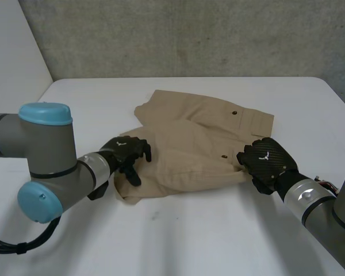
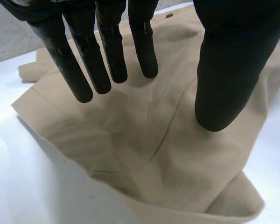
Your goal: Fold the shorts.
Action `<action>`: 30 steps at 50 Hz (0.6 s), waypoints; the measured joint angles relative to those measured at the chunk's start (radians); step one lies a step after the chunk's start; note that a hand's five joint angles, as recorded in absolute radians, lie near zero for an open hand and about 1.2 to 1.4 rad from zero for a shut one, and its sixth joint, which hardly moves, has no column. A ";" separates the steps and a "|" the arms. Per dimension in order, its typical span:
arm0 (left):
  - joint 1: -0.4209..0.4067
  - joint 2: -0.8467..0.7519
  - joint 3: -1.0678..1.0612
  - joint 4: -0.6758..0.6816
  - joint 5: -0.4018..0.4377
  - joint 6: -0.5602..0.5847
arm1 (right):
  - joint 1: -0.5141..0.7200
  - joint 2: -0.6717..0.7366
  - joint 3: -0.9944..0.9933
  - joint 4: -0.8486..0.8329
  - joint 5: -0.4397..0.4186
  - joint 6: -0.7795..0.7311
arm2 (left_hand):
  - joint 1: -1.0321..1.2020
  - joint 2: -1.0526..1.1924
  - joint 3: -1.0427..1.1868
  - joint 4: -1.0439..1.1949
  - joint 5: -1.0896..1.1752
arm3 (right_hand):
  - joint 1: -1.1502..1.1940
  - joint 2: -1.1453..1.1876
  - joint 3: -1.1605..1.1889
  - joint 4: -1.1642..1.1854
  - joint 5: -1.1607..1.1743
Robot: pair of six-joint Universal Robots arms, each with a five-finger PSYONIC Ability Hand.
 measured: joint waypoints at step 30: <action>-0.029 0.275 -0.054 0.090 -0.117 0.003 | 0.010 -0.032 -0.155 0.132 0.087 0.025 | 0.552 0.607 0.599 0.599 0.554 | 0.000 0.000 0.000 0.000 0.000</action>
